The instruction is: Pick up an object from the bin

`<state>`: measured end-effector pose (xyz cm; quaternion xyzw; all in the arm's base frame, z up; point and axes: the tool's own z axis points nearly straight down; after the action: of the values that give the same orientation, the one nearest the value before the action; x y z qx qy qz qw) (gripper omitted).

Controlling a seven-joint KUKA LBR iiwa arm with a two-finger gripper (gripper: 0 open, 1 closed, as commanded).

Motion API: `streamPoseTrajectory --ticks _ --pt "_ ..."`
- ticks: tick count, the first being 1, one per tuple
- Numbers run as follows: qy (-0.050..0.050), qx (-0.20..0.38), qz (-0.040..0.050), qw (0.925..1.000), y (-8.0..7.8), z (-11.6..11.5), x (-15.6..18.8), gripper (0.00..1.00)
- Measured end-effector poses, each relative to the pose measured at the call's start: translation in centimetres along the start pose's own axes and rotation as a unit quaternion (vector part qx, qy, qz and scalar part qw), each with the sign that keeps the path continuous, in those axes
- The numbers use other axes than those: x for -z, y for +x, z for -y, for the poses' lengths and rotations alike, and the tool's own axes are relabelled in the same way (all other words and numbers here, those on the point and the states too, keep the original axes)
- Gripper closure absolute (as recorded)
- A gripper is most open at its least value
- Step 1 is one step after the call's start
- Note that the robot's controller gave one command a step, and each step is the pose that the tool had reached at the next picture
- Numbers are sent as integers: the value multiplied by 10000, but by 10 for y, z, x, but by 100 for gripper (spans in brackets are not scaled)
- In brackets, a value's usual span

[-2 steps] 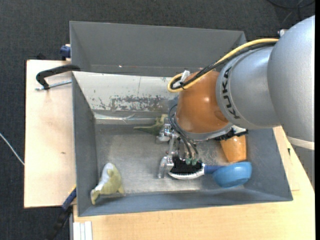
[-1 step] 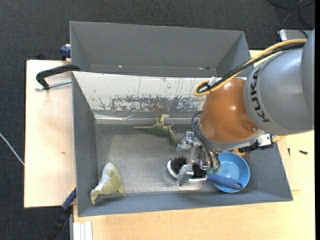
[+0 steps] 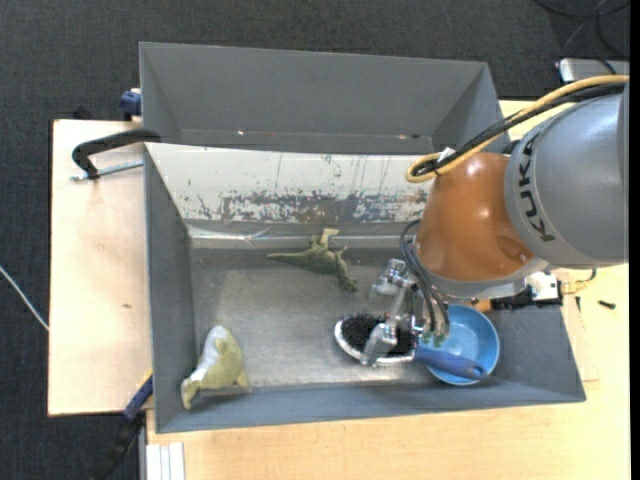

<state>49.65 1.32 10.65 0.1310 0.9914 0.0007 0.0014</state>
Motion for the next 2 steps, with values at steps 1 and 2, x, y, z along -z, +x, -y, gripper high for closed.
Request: streamPoseTrajectory --ticks 1,2 --pt "-9 -1099 6 9939 2 3 -34 0" --pt "-6 -1091 3 9940 1 2 -33 0"
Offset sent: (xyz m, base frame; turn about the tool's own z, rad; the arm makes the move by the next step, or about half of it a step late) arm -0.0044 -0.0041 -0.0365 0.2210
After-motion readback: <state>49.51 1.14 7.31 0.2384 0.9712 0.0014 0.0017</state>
